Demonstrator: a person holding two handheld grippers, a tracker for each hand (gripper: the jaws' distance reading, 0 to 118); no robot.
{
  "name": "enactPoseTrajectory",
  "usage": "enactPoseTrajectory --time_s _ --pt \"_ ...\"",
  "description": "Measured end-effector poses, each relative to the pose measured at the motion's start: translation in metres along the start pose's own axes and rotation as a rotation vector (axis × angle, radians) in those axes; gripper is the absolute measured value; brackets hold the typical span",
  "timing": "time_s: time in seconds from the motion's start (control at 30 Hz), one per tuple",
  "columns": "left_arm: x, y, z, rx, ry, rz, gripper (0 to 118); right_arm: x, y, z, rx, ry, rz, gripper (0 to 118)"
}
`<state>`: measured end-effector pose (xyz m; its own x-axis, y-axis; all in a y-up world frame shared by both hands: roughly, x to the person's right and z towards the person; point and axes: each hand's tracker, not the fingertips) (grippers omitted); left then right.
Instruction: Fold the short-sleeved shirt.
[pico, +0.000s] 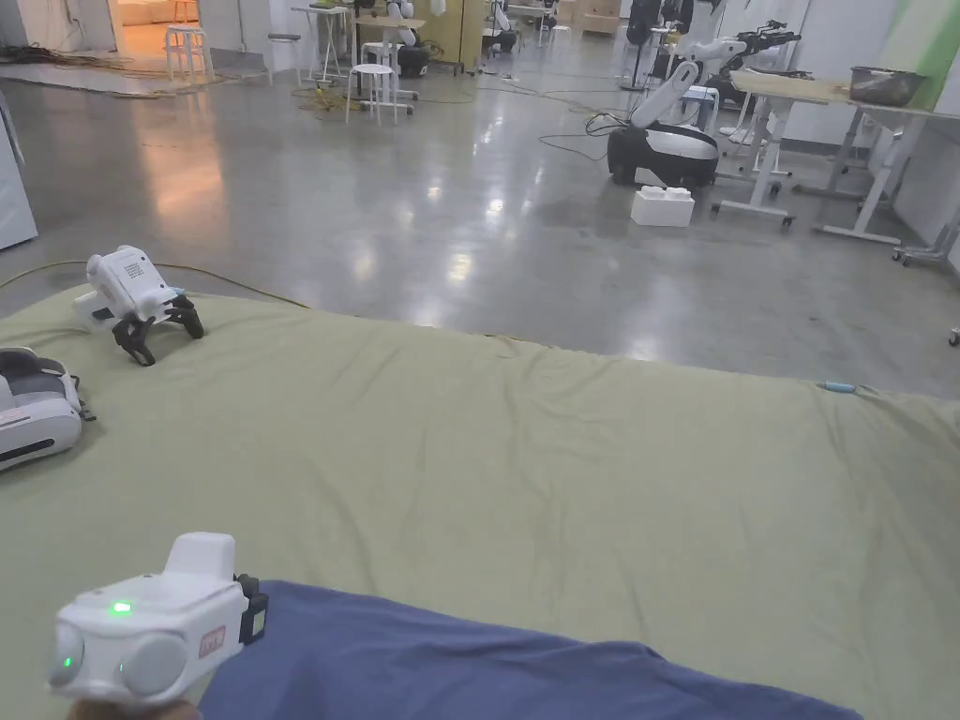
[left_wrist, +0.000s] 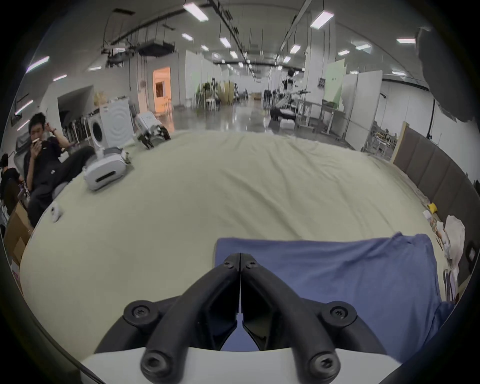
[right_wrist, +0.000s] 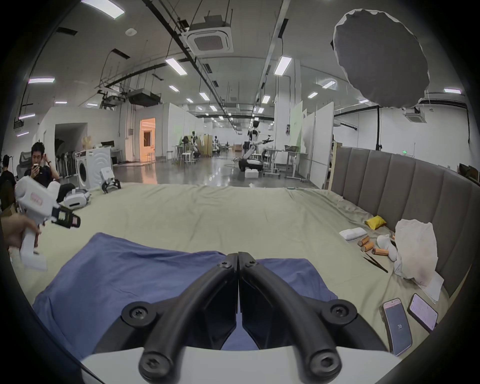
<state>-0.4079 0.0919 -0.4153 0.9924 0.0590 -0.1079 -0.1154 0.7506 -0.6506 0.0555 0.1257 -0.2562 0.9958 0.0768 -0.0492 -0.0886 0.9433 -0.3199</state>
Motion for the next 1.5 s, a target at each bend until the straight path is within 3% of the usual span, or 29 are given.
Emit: enactPoseTrajectory --time_s 0.07,0.13,0.17,0.2,0.27,0.37,0.5,0.57,0.63,0.67,0.7,0.73,0.77,0.83,0.93,1.07,1.1,1.13,1.17,1.23,1.27,1.37,1.5 --pt "0.001 0.018 -0.017 -0.031 0.001 0.002 28 0.004 -0.004 -0.008 -0.026 -0.009 0.002 0" --pt "-0.004 0.029 -0.044 -0.105 0.003 0.017 69 0.008 -0.011 -0.014 -0.050 -0.020 0.007 0" --pt "0.001 0.033 -0.047 -0.137 0.009 0.026 81 0.011 -0.014 -0.017 -0.063 -0.024 0.007 0" --pt "0.001 0.035 -0.058 -0.168 0.010 0.029 89 0.013 -0.016 -0.018 -0.073 -0.028 0.006 0" --pt "0.003 0.033 -0.076 -0.253 -0.001 0.016 90 0.018 -0.021 -0.020 -0.091 -0.039 0.004 0" --pt "0.017 0.022 -0.083 -0.323 0.039 -0.037 80 0.026 -0.027 -0.024 -0.118 -0.054 0.000 0" --pt "0.037 0.018 -0.074 -0.296 0.073 -0.047 78 0.045 -0.031 -0.032 -0.175 -0.079 -0.050 0" --pt "0.041 0.020 -0.068 -0.266 0.050 -0.102 58 0.061 -0.027 -0.046 -0.229 -0.114 -0.072 0" --pt "0.049 0.021 -0.064 -0.261 0.025 -0.118 21 0.082 -0.021 -0.070 -0.297 -0.110 -0.092 2" --pt "0.051 0.022 -0.062 -0.263 -0.002 -0.112 5 0.095 -0.017 -0.083 -0.309 -0.112 -0.114 7" --pt "0.046 0.026 -0.061 -0.265 -0.006 -0.105 2 0.108 -0.013 -0.097 -0.322 -0.110 -0.145 18" --pt "0.049 0.026 -0.058 -0.262 0.006 -0.107 1 0.119 -0.007 -0.113 -0.365 -0.108 -0.144 40" --pt "0.050 0.027 -0.054 -0.255 0.010 -0.118 0 0.131 -0.002 -0.129 -0.388 -0.110 -0.163 52" --pt "0.045 0.030 -0.047 -0.227 0.013 -0.130 0 0.152 0.005 -0.162 -0.455 -0.090 -0.152 62" --pt "0.047 0.034 -0.029 -0.180 0.010 -0.143 0 0.169 0.009 -0.209 -0.556 -0.053 -0.113 62" --pt "0.040 0.039 -0.016 -0.154 0.003 -0.136 0 0.172 0.000 -0.248 -0.699 0.000 -0.167 59" --pt "0.037 0.040 -0.016 -0.145 0.003 -0.139 0 0.170 -0.004 -0.254 -0.737 0.014 -0.177 52" --pt "0.037 0.040 -0.014 -0.143 0.005 -0.143 0 0.168 -0.006 -0.257 -0.773 0.048 -0.176 33" --pt "0.037 0.039 -0.012 -0.143 0.004 -0.147 0 0.164 -0.009 -0.258 -0.795 0.070 -0.170 21" --pt "0.035 0.039 -0.011 -0.143 0.009 -0.156 0 0.153 -0.011 -0.256 -0.772 0.062 -0.128 9" --pt "0.035 0.039 -0.010 -0.142 0.007 -0.159 0 0.148 -0.009 -0.256 -0.763 0.053 -0.069 8" --pt "0.034 0.039 -0.005 -0.138 0.009 -0.166 0 0.140 -0.006 -0.250 -0.746 0.046 -0.038 5" --pt "0.030 0.046 0.010 -0.099 -0.010 -0.147 0 0.144 0.013 -0.226 -0.601 0.007 -0.049 5"
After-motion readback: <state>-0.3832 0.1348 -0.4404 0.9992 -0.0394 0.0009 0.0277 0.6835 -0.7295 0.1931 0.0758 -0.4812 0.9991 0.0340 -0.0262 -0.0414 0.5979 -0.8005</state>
